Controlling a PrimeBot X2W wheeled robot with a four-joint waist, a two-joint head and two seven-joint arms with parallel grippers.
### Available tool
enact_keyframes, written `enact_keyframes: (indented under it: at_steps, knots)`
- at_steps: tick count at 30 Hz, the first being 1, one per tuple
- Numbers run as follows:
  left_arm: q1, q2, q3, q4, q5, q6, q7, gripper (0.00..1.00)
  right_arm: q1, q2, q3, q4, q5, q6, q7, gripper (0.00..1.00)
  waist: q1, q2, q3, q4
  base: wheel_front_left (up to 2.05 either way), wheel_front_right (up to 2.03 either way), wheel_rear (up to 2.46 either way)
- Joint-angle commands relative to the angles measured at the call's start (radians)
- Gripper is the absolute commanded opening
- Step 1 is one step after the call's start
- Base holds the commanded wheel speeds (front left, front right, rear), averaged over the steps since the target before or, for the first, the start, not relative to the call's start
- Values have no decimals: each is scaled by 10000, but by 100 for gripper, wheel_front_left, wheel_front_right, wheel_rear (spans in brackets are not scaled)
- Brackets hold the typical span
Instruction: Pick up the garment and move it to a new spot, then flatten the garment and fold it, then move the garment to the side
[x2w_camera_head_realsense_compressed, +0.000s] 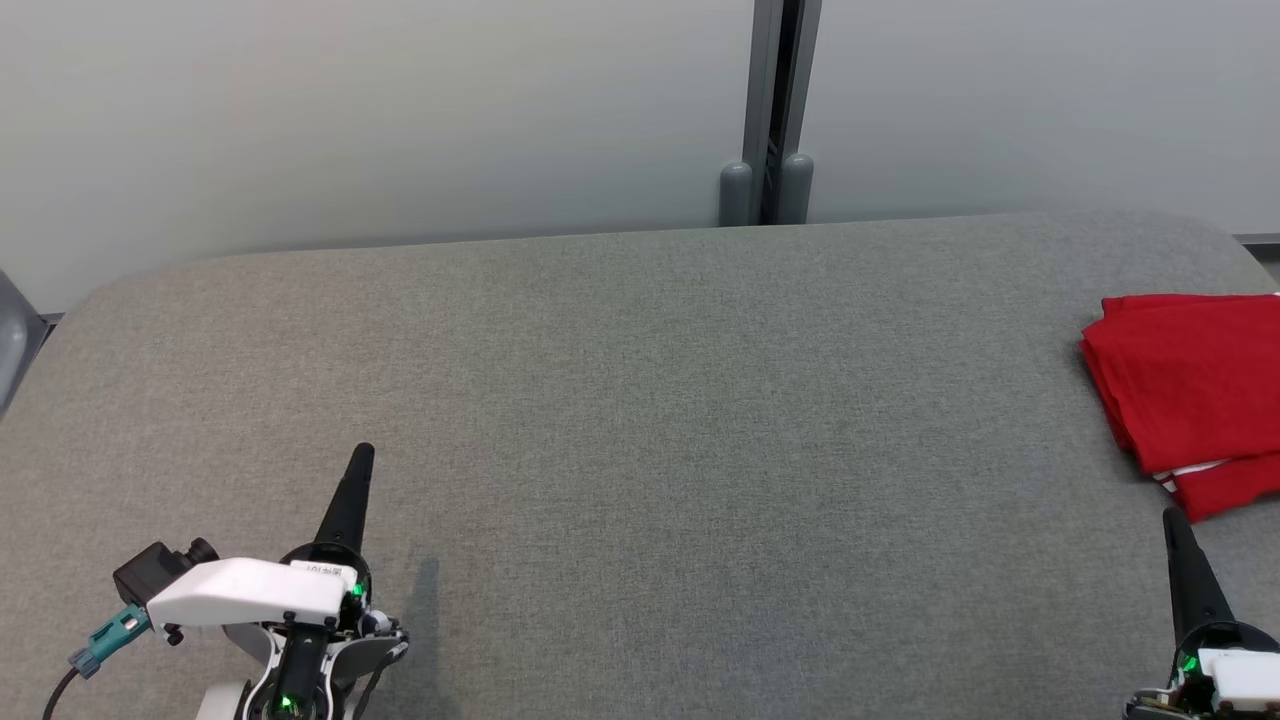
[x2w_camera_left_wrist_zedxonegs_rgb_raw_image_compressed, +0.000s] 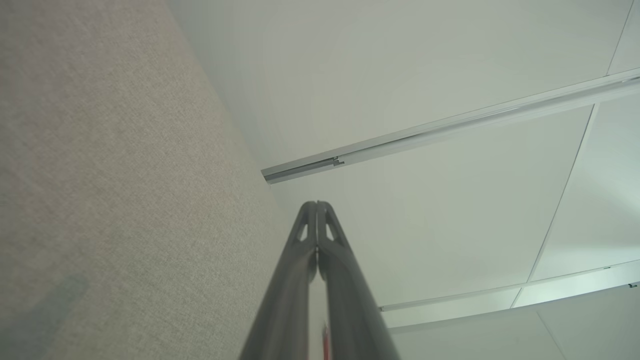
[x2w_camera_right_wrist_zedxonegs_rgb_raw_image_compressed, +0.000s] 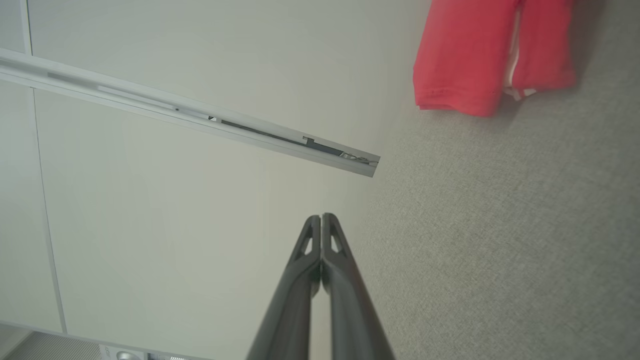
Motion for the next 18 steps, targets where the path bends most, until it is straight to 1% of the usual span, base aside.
enact_keyframes:
  at_steps: [1, 18]
  knots:
    - [-241, 63, 57, -18, -214, -78, 75, 0, 12, -40, -74, -107, 227, 1, 53, 0, 0, 0, -2, -12, 0, 0, 0]
    - [-512, 74, 124, 94, -1386, -227, 446, 0, 132, -35, -365, -270, 1606, 1, 353, 0, 0, 0, -25, -178, 0, 0, 0]
